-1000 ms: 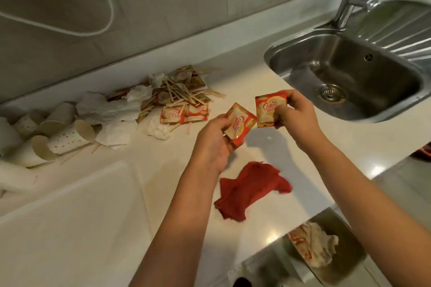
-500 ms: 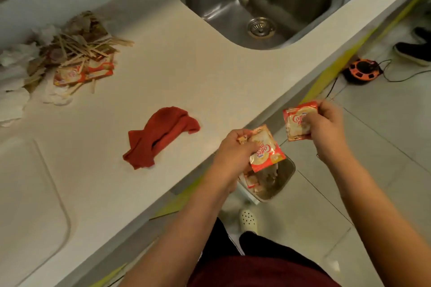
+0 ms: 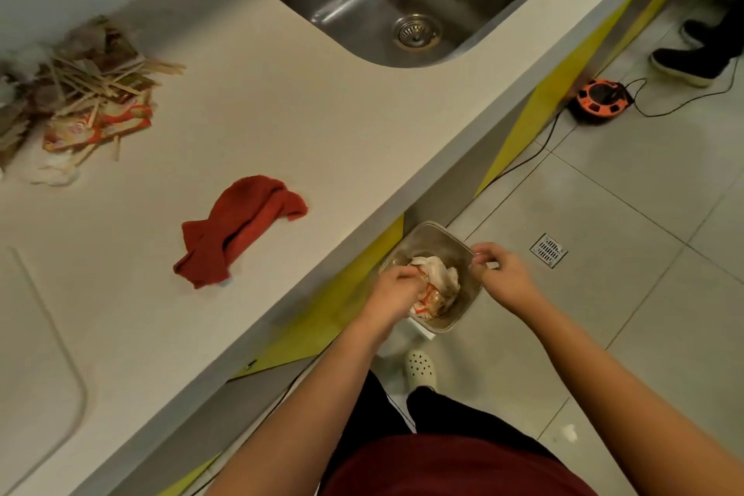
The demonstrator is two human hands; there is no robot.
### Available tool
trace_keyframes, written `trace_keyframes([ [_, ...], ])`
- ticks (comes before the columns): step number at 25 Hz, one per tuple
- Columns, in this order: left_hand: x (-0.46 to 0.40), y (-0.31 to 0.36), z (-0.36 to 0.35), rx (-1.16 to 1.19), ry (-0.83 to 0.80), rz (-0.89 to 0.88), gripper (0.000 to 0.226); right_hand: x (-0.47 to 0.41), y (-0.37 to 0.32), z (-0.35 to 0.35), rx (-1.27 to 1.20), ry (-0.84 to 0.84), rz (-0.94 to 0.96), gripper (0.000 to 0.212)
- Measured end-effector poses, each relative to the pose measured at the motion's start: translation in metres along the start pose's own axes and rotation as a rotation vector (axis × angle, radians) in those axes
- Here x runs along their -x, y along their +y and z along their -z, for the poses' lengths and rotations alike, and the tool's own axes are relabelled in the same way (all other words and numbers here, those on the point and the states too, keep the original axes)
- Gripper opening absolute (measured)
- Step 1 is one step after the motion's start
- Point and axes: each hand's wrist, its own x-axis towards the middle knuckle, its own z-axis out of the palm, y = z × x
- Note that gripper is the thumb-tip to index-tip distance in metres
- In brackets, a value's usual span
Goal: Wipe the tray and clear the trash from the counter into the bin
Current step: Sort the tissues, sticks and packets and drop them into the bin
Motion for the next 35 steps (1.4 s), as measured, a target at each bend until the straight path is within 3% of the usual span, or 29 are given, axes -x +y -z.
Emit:
trace_keyframes([
  [5, 0.028, 0.041, 0.013, 0.148, -0.132, -0.208, 0.021, 0.022, -0.081, -0.005, -0.207, 0.110, 0.356, 0.028],
  [8, 0.052, 0.074, 0.048, 0.310, -0.127, -0.348, 0.015, 0.033, -0.140, -0.004, -0.337, 0.116, 0.499, 0.024],
  [18, 0.064, 0.105, 0.255, 0.605, 0.446, -0.527, 0.018, 0.028, -0.284, -0.098, -0.134, -0.087, 0.696, 0.019],
  [24, 0.039, 0.110, 0.367, 0.533, 0.720, -0.467, 0.013, 0.012, -0.345, -0.172, 0.039, -0.191, 0.768, 0.014],
  [26, 0.024, 0.117, 0.396, 0.468, 0.783, -0.417, 0.026, 0.002, -0.366, -0.194, 0.101, -0.208, 0.783, 0.013],
  [28, 0.010, 0.128, 0.422, 0.351, 0.831, -0.354, 0.033, -0.011, -0.389, -0.216, 0.181, -0.208, 0.807, 0.013],
  [31, -0.013, 0.145, 0.447, 0.037, 0.866, -0.228, 0.018, -0.031, -0.422, -0.245, 0.372, -0.185, 0.869, 0.021],
  [35, -0.053, 0.161, 0.465, -0.063, 0.908, -0.172, 0.044, -0.053, -0.463, -0.282, 0.601, -0.180, 0.947, 0.032],
])
